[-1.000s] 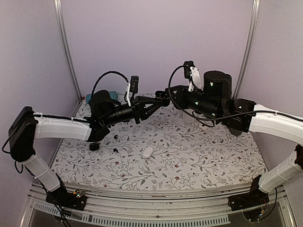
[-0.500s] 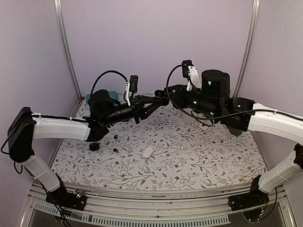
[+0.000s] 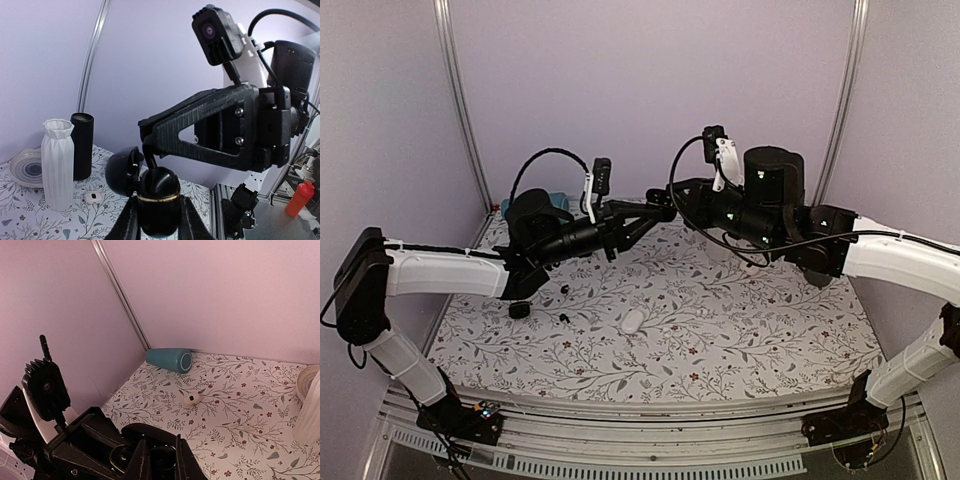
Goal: Insert the wireless bluetooth earbuds into the charging case
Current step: Insert the right earbud into the right side groove of the charging case.
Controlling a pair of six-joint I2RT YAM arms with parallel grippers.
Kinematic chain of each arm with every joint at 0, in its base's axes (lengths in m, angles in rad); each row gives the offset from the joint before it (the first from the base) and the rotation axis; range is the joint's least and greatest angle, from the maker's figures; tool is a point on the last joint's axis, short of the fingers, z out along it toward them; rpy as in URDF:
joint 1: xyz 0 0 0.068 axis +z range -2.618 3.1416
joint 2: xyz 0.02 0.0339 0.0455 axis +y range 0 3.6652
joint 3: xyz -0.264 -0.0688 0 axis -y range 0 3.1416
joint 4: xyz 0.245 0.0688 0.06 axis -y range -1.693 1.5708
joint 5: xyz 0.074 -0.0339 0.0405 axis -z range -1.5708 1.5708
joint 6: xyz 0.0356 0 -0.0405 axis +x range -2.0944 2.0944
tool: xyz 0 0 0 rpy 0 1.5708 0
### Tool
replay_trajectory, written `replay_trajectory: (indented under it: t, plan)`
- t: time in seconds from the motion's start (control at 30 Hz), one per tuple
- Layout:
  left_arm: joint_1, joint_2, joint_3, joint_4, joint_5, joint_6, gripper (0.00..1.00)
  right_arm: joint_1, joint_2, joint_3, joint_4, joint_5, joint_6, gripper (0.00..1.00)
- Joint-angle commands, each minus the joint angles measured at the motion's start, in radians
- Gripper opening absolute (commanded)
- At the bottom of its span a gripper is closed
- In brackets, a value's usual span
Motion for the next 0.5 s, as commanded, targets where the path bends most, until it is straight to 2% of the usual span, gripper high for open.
replay_trajectory:
  t: [0.0, 0.47]
  plan:
    - [0.002, -0.045, 0.014, 0.093, -0.077, 0.017, 0.00, 0.030, 0.021, 0.015, -0.082, -0.036, -0.008, 0.13]
    - [0.002, -0.045, 0.011, 0.102, -0.093, 0.035, 0.00, 0.040, 0.030, 0.032, -0.103, -0.033, -0.011, 0.14]
